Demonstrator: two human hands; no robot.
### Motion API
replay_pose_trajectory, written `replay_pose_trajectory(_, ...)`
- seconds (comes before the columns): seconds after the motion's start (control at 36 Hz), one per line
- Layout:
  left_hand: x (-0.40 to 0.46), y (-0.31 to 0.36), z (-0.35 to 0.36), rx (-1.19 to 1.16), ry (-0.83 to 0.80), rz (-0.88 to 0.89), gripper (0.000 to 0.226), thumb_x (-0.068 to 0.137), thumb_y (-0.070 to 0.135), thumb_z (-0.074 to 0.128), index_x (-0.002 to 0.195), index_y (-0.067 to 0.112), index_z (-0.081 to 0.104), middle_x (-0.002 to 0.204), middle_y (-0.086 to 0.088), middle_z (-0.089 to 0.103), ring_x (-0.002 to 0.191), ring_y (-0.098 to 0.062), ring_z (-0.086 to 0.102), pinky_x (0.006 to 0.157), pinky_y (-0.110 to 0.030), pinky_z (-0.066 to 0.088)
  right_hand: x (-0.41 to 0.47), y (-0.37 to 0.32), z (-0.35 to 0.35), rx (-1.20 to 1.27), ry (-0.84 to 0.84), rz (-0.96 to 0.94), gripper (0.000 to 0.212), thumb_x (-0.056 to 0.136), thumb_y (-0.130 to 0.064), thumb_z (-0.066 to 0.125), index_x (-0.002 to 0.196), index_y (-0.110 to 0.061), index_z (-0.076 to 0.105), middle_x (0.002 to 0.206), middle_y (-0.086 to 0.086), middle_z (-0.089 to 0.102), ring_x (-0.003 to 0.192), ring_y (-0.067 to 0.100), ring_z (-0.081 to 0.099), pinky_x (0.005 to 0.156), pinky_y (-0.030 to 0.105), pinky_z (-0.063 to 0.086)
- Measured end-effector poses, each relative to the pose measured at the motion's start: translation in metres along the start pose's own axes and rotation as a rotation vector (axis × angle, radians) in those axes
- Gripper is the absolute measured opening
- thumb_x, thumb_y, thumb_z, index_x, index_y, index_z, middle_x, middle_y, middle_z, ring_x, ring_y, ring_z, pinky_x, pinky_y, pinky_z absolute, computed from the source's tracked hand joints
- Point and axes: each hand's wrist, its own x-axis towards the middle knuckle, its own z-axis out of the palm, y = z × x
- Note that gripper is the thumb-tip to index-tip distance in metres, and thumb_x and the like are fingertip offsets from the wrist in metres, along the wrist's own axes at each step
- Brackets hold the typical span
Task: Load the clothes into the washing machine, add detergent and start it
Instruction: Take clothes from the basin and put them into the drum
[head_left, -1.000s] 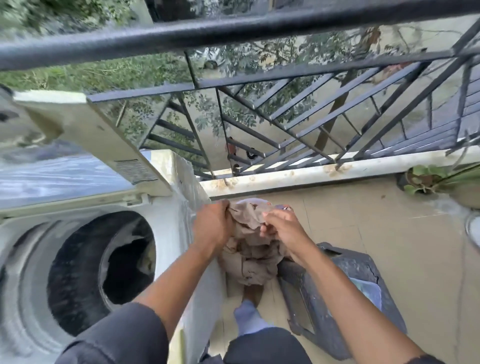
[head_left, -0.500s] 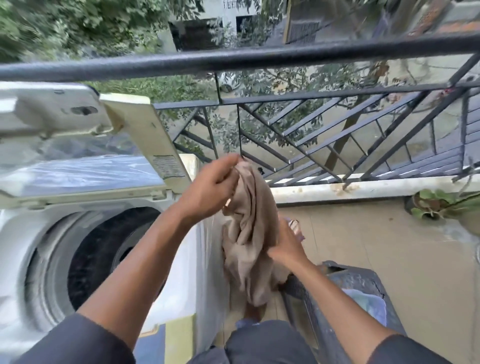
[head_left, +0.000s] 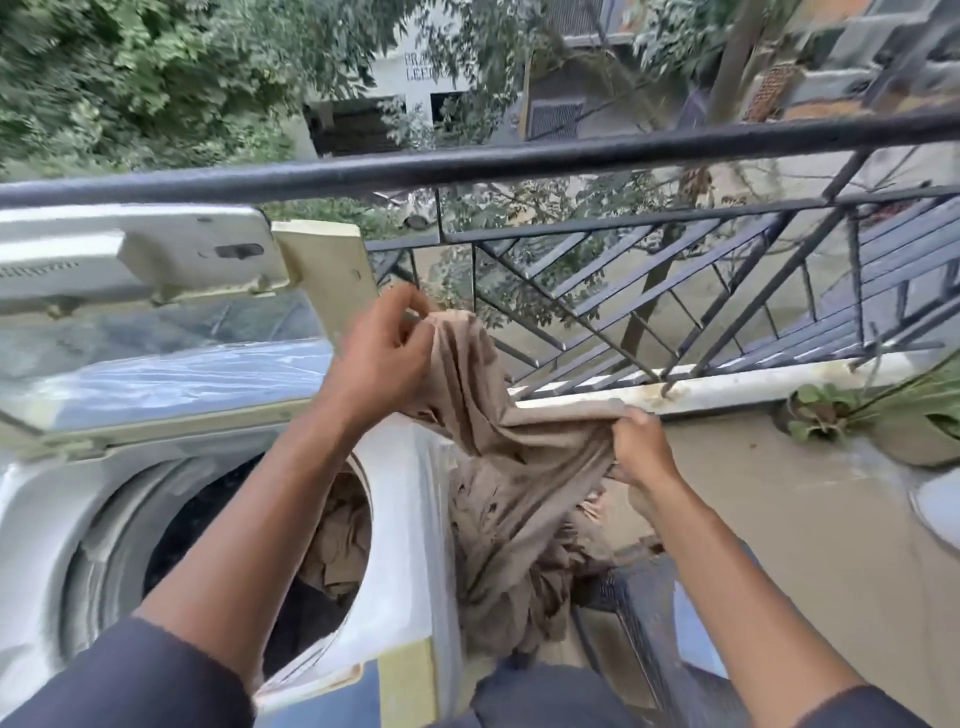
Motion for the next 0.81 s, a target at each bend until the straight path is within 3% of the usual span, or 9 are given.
replay_pose_trajectory(0.11,-0.006,-0.010,-0.013,0.134,-0.018,0.129,0.025,0.105,0.049,0.054,0.103,0.027,0.065,0.083,-0.002,0.071,0.074,-0.022,0.064,0.066,-0.041,0.049,-0.009,-0.037,-0.021,0.110,0.148,-0.060,0.023,0.084,-0.013,0.044,0.076,-0.012,0.065,0.077,0.006,0.066,0.080,0.024,0.060,0.067,0.031,0.044)
replay_pose_trajectory(0.22,-0.010,-0.013,-0.036,0.305,-0.194,0.258,0.063,0.093,0.081,0.036,0.106,0.029,0.068,0.095,0.005,0.072,0.085,-0.017,0.067,0.078,-0.040,0.058,-0.017,-0.066,-0.048,-0.118,0.242,-0.199,0.025,0.090,-0.023,0.050,0.075,-0.007,0.061,0.072,0.004,0.058,0.074,0.023,0.054,0.066,0.035,0.037)
replay_pose_trajectory(0.31,-0.010,-0.015,-0.052,0.684,-0.385,0.436,0.078,0.071,0.104,0.044,0.116,0.043,0.060,0.104,0.013,0.073,0.085,-0.013,0.066,0.078,-0.035,0.059,-0.031,-0.074,-0.059,-0.337,0.254,-0.252,0.023,0.077,-0.034,0.055,0.071,-0.012,0.053,0.069,0.000,0.058,0.074,0.025,0.056,0.066,0.037,0.040)
replay_pose_trajectory(0.39,-0.016,-0.015,-0.058,1.011,-0.584,0.517,0.085,0.065,0.091,0.071,0.135,0.049,0.048,0.116,0.016,0.068,0.098,-0.014,0.064,0.081,-0.028,0.056,-0.046,-0.078,-0.060,-0.518,0.218,-0.300,0.029,0.072,-0.040,0.060,0.095,-0.023,0.059,0.089,-0.001,0.063,0.087,0.029,0.059,0.080,0.039,0.049)
replay_pose_trajectory(0.47,-0.024,-0.018,-0.060,1.133,-0.629,0.539,0.048,0.086,0.056,0.082,0.127,0.040,0.064,0.106,0.010,0.071,0.098,-0.016,0.068,0.084,-0.031,0.061,-0.060,-0.079,-0.050,-0.665,0.186,-0.316,0.035,0.078,-0.034,0.067,0.109,-0.030,0.052,0.093,0.002,0.063,0.090,0.033,0.061,0.082,0.042,0.053)
replay_pose_trajectory(0.53,-0.027,-0.018,-0.060,1.110,-0.550,0.549,0.023,0.097,0.042,0.073,0.117,0.030,0.073,0.094,0.007,0.069,0.089,-0.019,0.070,0.077,-0.032,0.062,-0.064,-0.074,-0.043,-0.711,0.161,-0.338,0.032,0.081,-0.031,0.067,0.108,-0.033,0.051,0.089,-0.002,0.061,0.090,0.032,0.062,0.081,0.041,0.053)
replay_pose_trajectory(0.58,-0.028,-0.016,-0.060,0.989,-0.488,0.524,0.017,0.100,0.036,0.068,0.110,0.024,0.075,0.089,0.003,0.070,0.083,-0.022,0.070,0.068,-0.032,0.057,-0.067,-0.069,-0.038,-0.712,0.143,-0.338,0.028,0.081,-0.031,0.067,0.105,-0.034,0.055,0.093,-0.003,0.063,0.094,0.030,0.063,0.082,0.038,0.052)
replay_pose_trajectory(0.67,-0.030,-0.010,-0.062,0.676,-0.477,0.454,0.024,0.102,0.042,0.066,0.099,0.020,0.074,0.088,0.002,0.070,0.078,-0.024,0.068,0.064,-0.033,0.052,-0.070,-0.055,-0.028,-0.666,0.110,-0.334,0.024,0.084,-0.032,0.067,0.108,-0.032,0.062,0.114,0.002,0.068,0.109,0.029,0.062,0.092,0.040,0.052)
replay_pose_trajectory(0.81,-0.045,0.017,-0.048,0.312,-0.313,0.414,0.037,0.107,0.051,0.055,0.102,0.022,0.076,0.097,-0.001,0.066,0.081,-0.021,0.066,0.069,-0.038,0.058,-0.116,-0.019,0.023,-0.739,0.264,-0.526,0.054,0.078,-0.017,0.062,0.129,-0.027,0.050,0.126,0.002,0.052,0.119,0.027,0.052,0.099,0.049,0.048)
